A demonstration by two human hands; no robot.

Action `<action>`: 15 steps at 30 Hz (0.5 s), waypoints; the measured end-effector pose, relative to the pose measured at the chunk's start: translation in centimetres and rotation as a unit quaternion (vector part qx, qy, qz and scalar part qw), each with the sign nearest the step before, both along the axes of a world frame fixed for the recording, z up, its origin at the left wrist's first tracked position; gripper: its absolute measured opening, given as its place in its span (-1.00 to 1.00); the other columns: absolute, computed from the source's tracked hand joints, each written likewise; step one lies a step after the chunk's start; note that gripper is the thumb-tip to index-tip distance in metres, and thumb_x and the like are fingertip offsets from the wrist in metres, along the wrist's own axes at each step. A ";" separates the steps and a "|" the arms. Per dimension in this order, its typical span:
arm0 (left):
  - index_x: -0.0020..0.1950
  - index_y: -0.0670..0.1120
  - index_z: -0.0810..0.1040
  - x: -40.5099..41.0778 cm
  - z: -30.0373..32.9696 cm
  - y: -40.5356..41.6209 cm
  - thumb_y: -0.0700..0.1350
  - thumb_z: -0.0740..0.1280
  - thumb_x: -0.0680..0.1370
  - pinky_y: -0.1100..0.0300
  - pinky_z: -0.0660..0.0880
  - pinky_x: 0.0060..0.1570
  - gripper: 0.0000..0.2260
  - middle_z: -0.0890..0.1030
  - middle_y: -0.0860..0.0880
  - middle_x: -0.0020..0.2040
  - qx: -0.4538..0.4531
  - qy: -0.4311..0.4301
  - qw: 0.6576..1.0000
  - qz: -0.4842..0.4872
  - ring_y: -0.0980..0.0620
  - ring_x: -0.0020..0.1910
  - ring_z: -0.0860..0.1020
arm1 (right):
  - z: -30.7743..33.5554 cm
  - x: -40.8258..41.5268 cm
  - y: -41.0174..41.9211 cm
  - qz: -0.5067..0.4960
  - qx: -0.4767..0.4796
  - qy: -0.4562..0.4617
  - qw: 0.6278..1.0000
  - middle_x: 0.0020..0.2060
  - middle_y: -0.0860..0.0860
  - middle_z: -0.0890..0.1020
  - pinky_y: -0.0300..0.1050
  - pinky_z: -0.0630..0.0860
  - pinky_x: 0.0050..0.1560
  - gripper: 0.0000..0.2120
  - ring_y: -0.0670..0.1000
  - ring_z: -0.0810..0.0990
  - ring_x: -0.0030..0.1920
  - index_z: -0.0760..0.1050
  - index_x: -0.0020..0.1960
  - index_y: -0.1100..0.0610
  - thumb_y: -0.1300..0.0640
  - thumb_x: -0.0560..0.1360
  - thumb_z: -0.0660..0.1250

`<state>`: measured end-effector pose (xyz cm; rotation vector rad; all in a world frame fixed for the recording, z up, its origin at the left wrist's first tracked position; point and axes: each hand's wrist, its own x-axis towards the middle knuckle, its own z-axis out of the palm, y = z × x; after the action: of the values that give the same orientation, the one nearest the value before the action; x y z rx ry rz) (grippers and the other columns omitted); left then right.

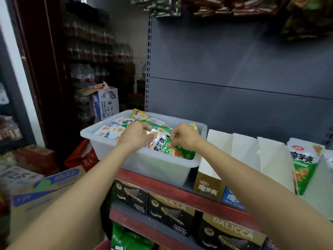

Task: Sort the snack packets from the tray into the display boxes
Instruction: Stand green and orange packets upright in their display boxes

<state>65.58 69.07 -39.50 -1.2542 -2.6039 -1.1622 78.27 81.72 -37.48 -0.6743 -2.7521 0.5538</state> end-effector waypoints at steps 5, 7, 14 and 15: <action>0.05 -0.01 0.52 0.3 0.1 -0.2 -0.05 0.40 0.49 0.04 0.49 0.09 -0.83 0.60 0.01 0.06 0.025 -0.010 1.000 -0.012 -0.07 -0.02 0.59 | -0.6 0.0 0.3 -0.054 0.021 0.070 0.996 -0.32 -0.04 0.60 -0.13 0.48 -0.19 -0.69 -0.01 0.56 -0.24 0.43 -0.42 -0.01 0.13 0.42 0.46; 0.02 0.01 0.50 0.4 0.1 -0.3 -0.07 0.39 0.50 0.04 0.48 0.07 -0.86 0.58 0.07 0.01 0.036 -0.009 0.999 -0.015 -0.02 -0.02 0.56 | -0.7 0.2 0.3 -0.073 0.021 0.120 0.990 -0.30 -0.02 0.62 -0.12 0.51 -0.17 -0.68 0.02 0.60 -0.22 0.39 -0.42 0.00 0.17 0.45 0.41; 0.19 -0.05 0.42 2.3 1.7 -0.1 -0.13 0.39 0.50 0.22 0.48 0.00 -0.70 0.61 0.02 -0.04 0.240 -0.133 0.959 -0.078 0.08 -0.01 0.56 | 1.1 2.4 0.2 -0.084 -0.110 0.319 0.938 -0.31 -0.01 0.60 -0.07 0.49 -0.03 -0.79 0.04 0.60 -0.17 0.42 -0.27 0.01 0.19 0.48 0.37; 0.23 -0.02 0.37 3.2 2.2 0.2 -0.12 0.39 0.51 0.30 0.45 -0.08 -0.66 0.61 0.03 -0.04 0.244 -0.147 0.953 -0.098 0.12 -0.04 0.55 | 1.5 3.0 0.3 -0.078 -0.130 0.348 0.925 -0.32 -0.03 0.59 0.02 0.52 0.02 -0.77 0.05 0.61 -0.16 0.41 -0.27 -0.02 0.21 0.47 0.37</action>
<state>68.73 69.25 -37.33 -1.3221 -2.1676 -2.0114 81.24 82.01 -35.99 -0.5952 -1.9651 0.9225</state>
